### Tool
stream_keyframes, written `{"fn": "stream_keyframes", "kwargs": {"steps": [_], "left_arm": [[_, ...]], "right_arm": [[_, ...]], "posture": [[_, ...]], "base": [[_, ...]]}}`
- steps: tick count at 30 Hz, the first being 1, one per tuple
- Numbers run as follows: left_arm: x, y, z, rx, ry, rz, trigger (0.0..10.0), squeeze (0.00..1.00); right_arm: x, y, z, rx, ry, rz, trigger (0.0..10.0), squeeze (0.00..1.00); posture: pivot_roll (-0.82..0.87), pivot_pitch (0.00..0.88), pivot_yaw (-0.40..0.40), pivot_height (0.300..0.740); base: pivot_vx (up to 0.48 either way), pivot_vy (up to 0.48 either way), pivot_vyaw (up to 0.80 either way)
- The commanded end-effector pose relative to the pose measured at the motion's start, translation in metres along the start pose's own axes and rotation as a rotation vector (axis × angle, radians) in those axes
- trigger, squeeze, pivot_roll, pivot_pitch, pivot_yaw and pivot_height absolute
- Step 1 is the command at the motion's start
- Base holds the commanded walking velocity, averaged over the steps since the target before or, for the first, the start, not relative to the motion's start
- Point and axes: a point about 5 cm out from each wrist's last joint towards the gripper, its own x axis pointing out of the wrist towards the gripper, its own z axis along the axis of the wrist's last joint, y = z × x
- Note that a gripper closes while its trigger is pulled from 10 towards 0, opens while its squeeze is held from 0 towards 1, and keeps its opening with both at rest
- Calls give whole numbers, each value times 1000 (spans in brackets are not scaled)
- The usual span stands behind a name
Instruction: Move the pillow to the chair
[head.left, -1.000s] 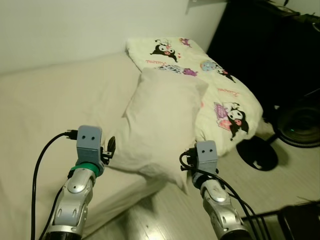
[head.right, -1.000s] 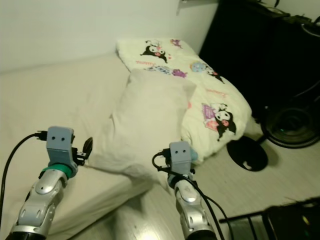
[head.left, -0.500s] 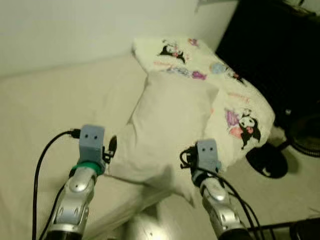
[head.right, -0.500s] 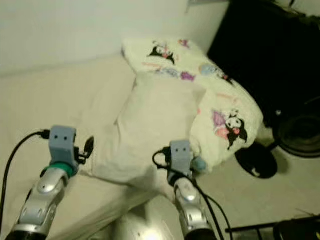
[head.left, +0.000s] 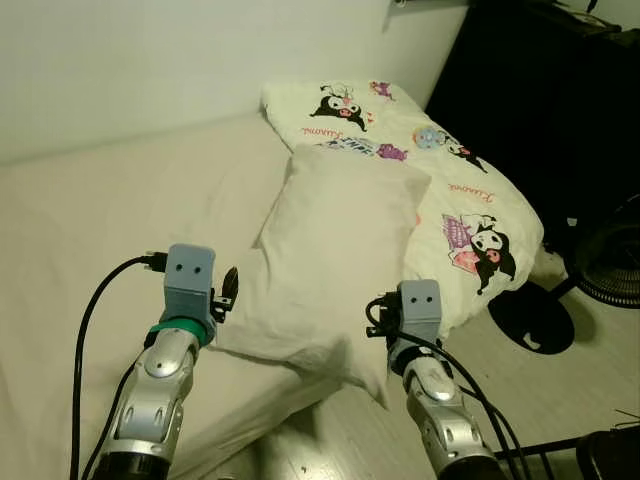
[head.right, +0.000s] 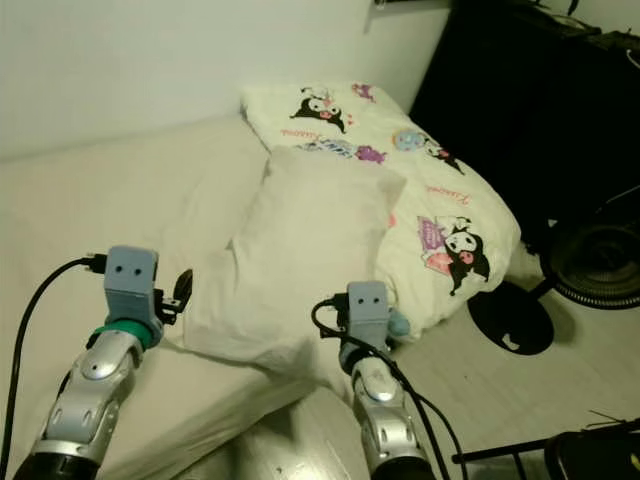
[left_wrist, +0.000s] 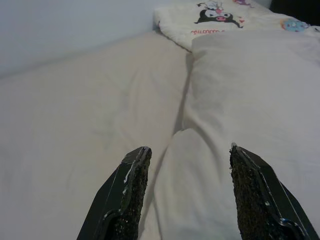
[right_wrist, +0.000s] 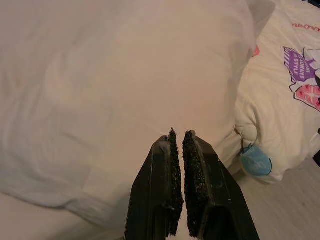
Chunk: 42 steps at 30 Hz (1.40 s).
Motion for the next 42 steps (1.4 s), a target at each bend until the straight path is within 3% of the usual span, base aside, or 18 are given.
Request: {"fn": "stream_keyframes", "kwargs": {"steps": [1,8,13,19,23,27,31,36,39,42], "left_arm": [[0,-2,-5,1,19,-2,10000,0],[-1,1,-6,-14,24,8,10000,0],[0,-1,-7,-3,31,8,10000,0],[9,-1,5,59,21,-69,10000,0],[13,-2,10,73,17,-91,10000,0],[23,-6,29,107,-14,-141,10000,0],[26,-17,38,133,-31,-165,10000,0],[23,-25,41,145,-19,-156,10000,0],[23,-28,33,123,-8,-162,10000,0],[24,-27,22,107,9,-155,10000,0]], "right_arm": [[-2,0,-3,-18,8,11,10000,0],[0,3,-3,-9,12,17,10000,0],[2,-4,-6,12,36,-18,10000,0],[4,-2,-9,43,38,-70,10000,0],[4,-1,-11,53,41,-81,10000,0],[3,4,-14,73,37,-96,10000,0],[4,3,-12,42,28,-105,10000,0],[4,-12,1,-58,-45,-110,10000,0],[3,-29,1,5,-41,-181,10000,0],[1,-34,-4,25,-29,-207,10000,0]], "posture": [[85,23,-37,740],[90,24,-41,740],[109,23,-36,740],[150,2,80,740],[157,0,100,740],[165,0,148,740],[177,2,154,740],[205,0,176,740],[145,11,125,740],[122,6,96,740]], "base": [[0,0,0],[0,0,0],[0,0,0],[0,0,0],[0,0,0],[0,0,0],[0,0,0],[0,0,0],[0,0,0],[0,0,0]]}}
